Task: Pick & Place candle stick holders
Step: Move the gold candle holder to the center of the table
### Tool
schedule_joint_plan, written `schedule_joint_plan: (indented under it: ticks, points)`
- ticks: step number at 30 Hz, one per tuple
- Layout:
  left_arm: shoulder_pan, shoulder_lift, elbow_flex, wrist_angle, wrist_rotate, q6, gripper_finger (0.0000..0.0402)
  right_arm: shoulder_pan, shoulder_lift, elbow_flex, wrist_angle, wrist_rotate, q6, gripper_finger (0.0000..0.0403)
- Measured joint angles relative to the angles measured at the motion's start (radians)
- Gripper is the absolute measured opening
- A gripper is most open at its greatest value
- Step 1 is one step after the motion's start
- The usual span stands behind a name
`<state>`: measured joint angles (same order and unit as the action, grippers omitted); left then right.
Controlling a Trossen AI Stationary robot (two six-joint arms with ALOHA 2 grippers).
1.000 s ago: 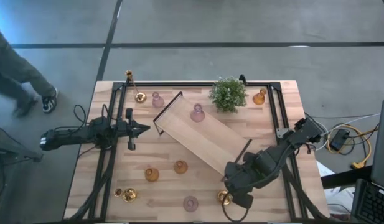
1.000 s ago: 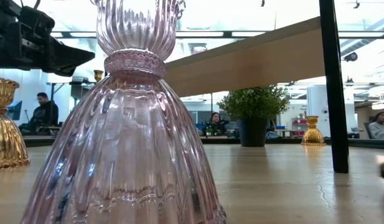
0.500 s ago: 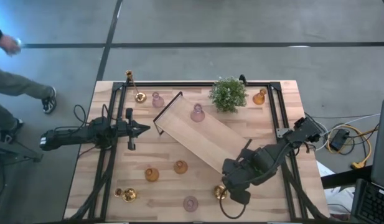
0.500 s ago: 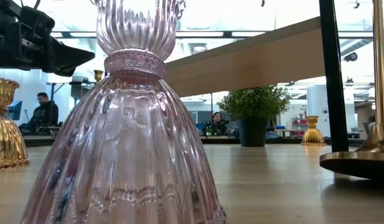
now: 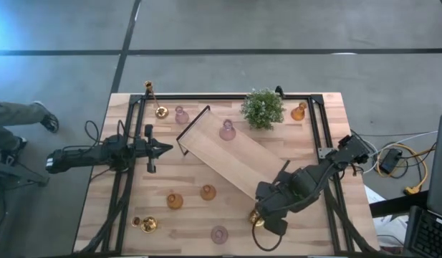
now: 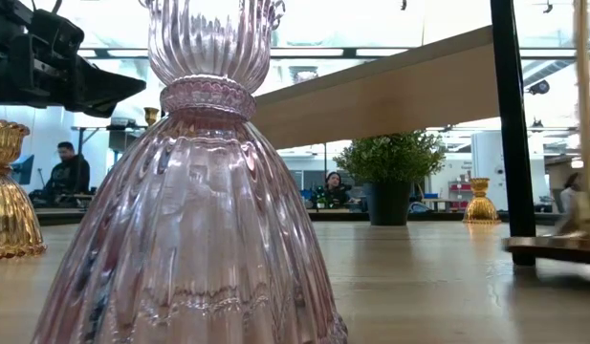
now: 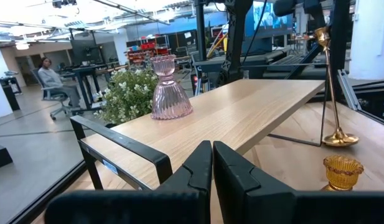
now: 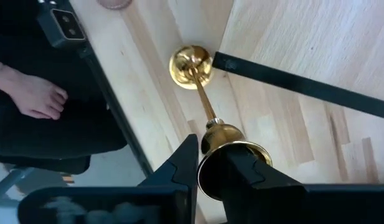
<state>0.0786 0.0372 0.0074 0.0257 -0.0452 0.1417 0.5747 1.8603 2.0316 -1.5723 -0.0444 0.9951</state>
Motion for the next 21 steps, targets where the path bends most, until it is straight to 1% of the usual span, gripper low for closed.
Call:
schedule_joint_plan:
  ticks: [16, 21]
  points:
    - [0.000, 0.000, 0.000, 0.000, 0.000, 0.000, 0.0019, 0.001, 0.000, 0.022, 0.007, -0.005, 0.026, 0.0050]
    - [0.000, 0.000, 0.000, 0.000, 0.000, 0.000, 0.0019, 0.001, 0.000, 0.022, 0.011, -0.005, 0.027, 0.0061]
